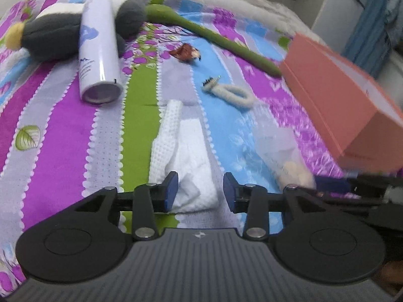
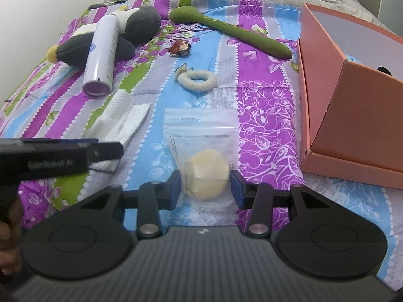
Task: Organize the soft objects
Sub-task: 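Lift the white tissue with left tool while right tool lifts the sponge bag, then carry the tissue with left tool while right tool carries the sponge bag over the box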
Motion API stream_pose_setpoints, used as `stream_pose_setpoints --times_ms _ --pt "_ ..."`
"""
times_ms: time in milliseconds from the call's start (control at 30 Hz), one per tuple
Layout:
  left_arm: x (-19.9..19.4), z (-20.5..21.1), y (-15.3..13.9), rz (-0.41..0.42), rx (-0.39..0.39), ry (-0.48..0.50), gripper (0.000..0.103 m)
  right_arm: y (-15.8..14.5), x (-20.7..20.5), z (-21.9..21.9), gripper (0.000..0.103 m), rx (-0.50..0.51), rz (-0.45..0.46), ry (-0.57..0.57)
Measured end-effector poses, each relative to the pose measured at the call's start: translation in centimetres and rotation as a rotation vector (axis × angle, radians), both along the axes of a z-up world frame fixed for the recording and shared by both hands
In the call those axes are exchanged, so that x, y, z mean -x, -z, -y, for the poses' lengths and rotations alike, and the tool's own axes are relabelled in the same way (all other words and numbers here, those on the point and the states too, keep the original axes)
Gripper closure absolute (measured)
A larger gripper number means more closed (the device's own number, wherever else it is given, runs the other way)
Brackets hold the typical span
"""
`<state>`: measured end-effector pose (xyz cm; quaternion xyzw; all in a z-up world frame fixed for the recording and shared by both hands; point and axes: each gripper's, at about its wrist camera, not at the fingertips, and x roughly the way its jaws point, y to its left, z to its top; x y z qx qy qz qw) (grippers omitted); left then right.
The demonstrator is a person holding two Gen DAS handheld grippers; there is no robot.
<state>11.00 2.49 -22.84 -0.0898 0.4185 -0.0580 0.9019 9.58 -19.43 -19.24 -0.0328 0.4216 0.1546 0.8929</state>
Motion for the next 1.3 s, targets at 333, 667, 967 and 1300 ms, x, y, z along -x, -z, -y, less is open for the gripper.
stream_pose_setpoints --times_ms 333,667,967,1300 --pt "-0.7 1.7 0.8 -0.017 -0.106 0.05 0.073 0.4 0.0 0.2 0.056 -0.005 0.005 -0.009" --pt "-1.4 1.1 0.0 -0.026 -0.13 -0.031 0.095 -0.3 -0.3 0.3 0.059 0.015 0.045 -0.017" --pt "-1.0 0.7 -4.1 0.029 -0.011 -0.067 0.095 -4.9 0.1 1.4 0.06 -0.037 0.133 -0.003" --pt "-0.3 1.6 -12.6 0.161 0.095 -0.044 0.095 -11.6 1.5 2.4 0.06 -0.092 0.277 0.025"
